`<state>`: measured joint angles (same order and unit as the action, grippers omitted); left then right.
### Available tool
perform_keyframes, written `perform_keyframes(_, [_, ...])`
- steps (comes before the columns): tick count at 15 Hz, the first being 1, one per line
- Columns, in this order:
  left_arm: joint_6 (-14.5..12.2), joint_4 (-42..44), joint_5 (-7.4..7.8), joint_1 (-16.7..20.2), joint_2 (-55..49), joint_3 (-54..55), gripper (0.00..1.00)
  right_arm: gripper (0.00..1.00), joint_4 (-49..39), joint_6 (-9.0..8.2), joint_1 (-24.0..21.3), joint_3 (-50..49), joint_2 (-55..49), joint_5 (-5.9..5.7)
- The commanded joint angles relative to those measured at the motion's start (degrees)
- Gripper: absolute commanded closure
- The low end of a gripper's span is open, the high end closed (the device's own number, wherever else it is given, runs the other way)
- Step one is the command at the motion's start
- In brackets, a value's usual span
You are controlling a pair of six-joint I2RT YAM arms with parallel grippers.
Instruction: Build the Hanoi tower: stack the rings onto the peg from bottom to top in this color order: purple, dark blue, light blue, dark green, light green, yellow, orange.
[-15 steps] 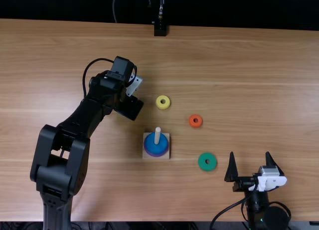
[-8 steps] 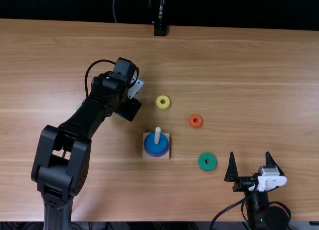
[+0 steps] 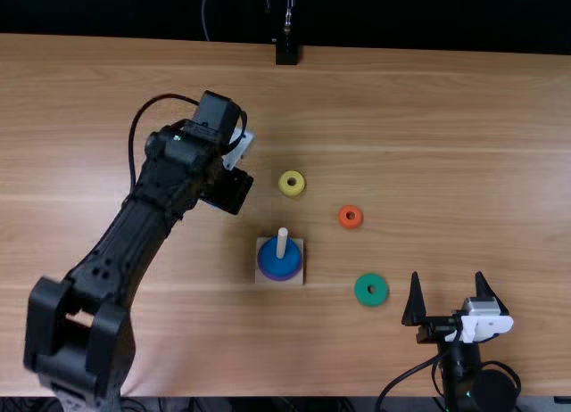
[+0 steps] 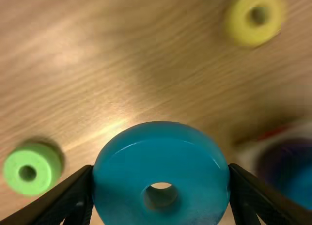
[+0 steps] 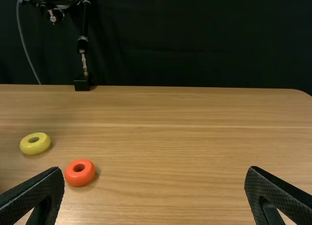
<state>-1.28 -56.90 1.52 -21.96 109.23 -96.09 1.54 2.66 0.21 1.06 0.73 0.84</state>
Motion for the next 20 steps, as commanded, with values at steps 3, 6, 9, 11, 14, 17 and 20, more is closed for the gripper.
perform_keyframes(3, [7.6,-6.0,-0.46,-4.2,-4.8,-4.6,1.0,0.0,-0.1,-0.12,-0.8,-0.3,-0.7,0.11])
perform_keyframes(6, [9.9,-12.0,-0.57,-6.9,-6.7,-8.0,1.0,0.0,-0.1,-0.12,-0.8,-0.4,-0.7,0.0])
perform_keyframes(9, [11.9,-16.6,-0.68,-8.8,-7.9,-11.4,1.0,0.0,-0.1,-0.12,-0.8,-0.4,-0.7,0.0])
perform_keyframes(11, [14.1,-17.6,-3.52,-10.8,-8.5,-12.8,1.0,0.0,-0.1,-0.12,-0.8,-0.4,-0.7,0.0])
perform_keyframes(14, [17.1,-17.6,-3.73,-12.9,-8.5,-13.6,1.0,0.0,-0.1,-0.12,-0.8,-0.4,-0.7,0.0])
perform_keyframes(17, [18.6,-17.6,-3.84,-14.5,-8.2,-15.0,1.0,0.0,-0.1,-0.12,-0.8,-0.3,-0.7,0.0])
perform_keyframes(20, [20.6,-17.6,-3.73,-15.6,-7.6,-15.6,1.0,0.0,-0.1,-0.12,-0.8,-0.4,-0.7,0.11])
